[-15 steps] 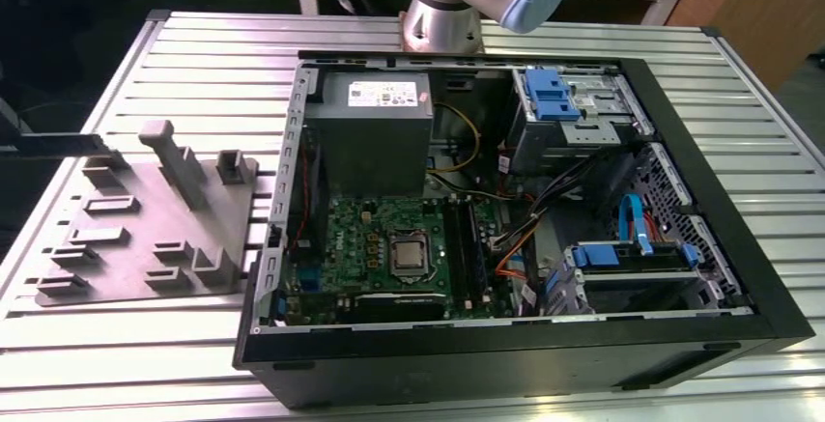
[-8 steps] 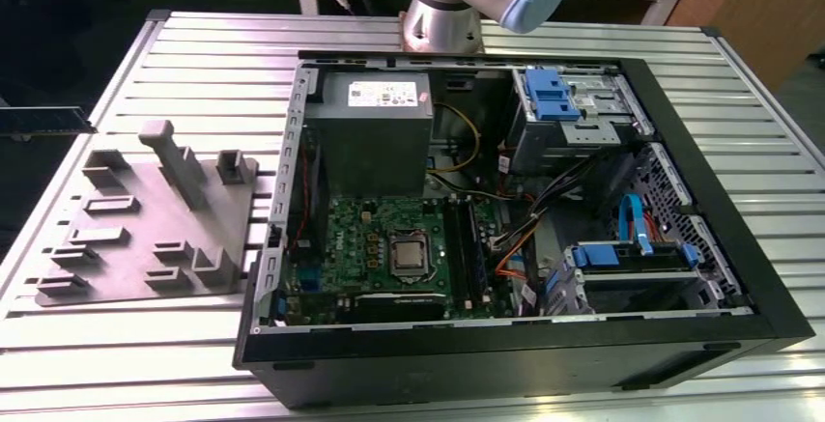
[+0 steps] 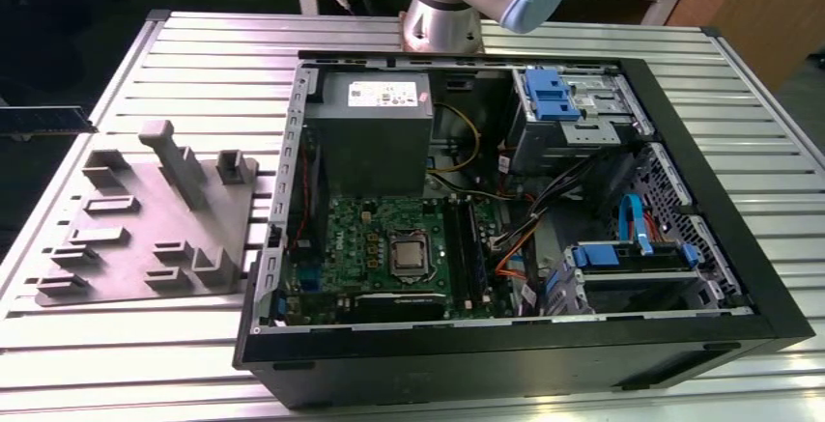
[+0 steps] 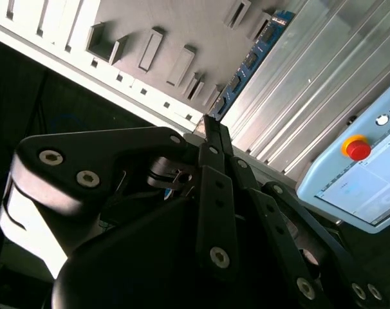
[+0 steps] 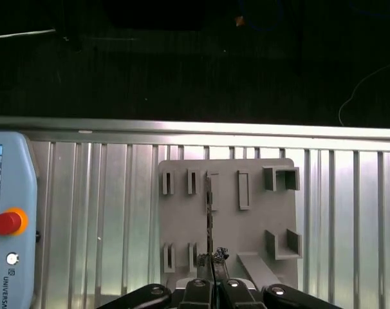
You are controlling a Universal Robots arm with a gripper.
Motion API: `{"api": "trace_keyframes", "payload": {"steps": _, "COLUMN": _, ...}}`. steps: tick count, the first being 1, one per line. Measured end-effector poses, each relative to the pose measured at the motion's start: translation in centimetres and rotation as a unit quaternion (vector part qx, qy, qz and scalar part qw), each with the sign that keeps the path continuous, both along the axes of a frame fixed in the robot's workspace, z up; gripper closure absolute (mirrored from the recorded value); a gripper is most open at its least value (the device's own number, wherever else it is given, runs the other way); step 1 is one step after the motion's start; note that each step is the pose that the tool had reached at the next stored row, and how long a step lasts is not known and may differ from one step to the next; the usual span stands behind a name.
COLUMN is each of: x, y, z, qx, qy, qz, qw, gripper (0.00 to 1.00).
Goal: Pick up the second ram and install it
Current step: 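Pick up the second ram and move it above second insertion slot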
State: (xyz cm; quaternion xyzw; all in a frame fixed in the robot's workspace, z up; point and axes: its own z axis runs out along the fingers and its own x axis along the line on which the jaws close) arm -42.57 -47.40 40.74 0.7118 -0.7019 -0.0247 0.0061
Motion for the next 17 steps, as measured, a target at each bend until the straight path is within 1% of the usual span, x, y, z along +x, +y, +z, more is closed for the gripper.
{"api": "trace_keyframes", "payload": {"steps": 6, "x": 0.7, "y": -0.01, "z": -0.01, "qx": 0.0001, "qy": -0.0001, "qz": 0.0, "qw": 1.0, "gripper": 0.89}}
{"api": "trace_keyframes", "payload": {"steps": 15, "x": 2.3, "y": -0.01, "z": -0.01, "qx": 0.0001, "qy": -0.0001, "qz": 0.0, "qw": 1.0, "gripper": 0.89}}
{"api": "trace_keyframes", "payload": {"steps": 17, "x": 2.9, "y": -0.01, "z": -0.02, "qx": 0.0001, "qy": -0.0001, "qz": 0.0, "qw": 1.0, "gripper": 0.89}}
